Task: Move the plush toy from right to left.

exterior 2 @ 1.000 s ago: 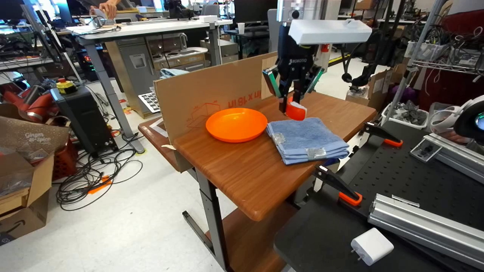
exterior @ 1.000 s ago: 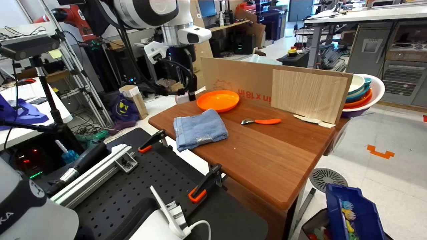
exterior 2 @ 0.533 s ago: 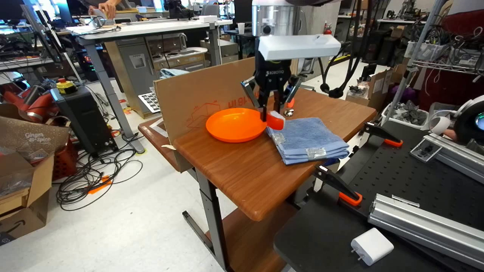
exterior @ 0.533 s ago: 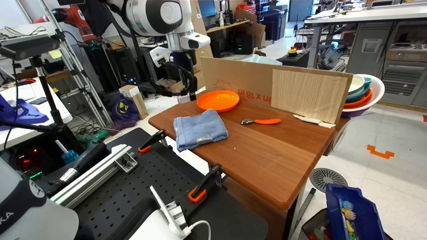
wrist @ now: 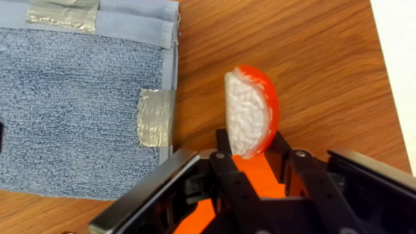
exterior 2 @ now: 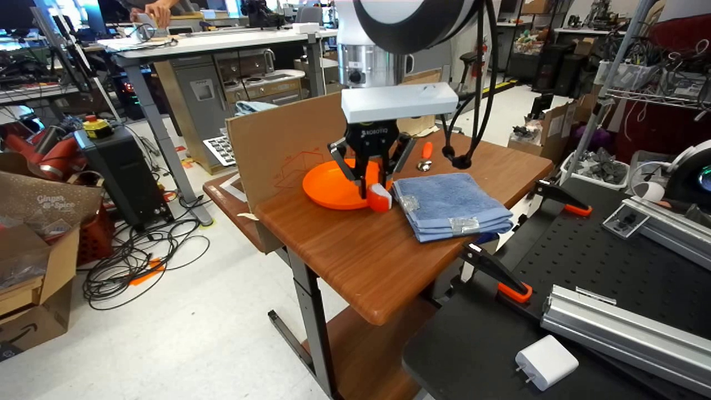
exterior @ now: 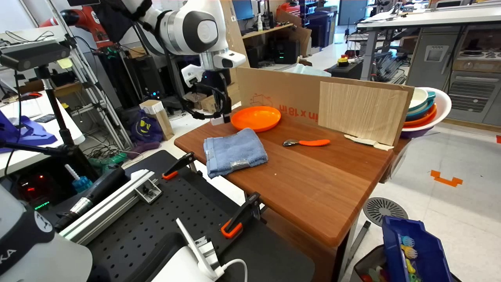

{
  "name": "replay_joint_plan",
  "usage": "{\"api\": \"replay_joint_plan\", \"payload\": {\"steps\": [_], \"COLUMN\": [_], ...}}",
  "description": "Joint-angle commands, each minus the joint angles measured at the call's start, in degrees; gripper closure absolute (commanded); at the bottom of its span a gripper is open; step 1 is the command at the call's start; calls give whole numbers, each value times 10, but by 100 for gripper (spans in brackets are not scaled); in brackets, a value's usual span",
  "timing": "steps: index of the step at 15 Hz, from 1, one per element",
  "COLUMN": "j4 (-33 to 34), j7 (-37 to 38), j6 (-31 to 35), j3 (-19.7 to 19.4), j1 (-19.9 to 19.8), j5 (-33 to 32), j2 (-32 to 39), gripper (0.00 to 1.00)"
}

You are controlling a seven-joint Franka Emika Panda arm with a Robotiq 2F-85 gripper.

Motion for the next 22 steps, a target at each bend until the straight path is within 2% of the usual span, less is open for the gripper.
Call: {"api": "replay_joint_plan", "payload": {"steps": [1,13,14,16,20,22], "j4": [24,67,68,68,67,67], "j7": [31,65,66,69,68,67], "j6": [11,8,7,6,5,5], "j3": [-23,-55,-56,-57,-54,-53], "j1": [29,69,70,70,66,65], "j5": [-23,-44,-44,-42,-37,-35], "j2": [29,91,92,91,88,84], "gripper": [92,92,42,35,5,0]}}
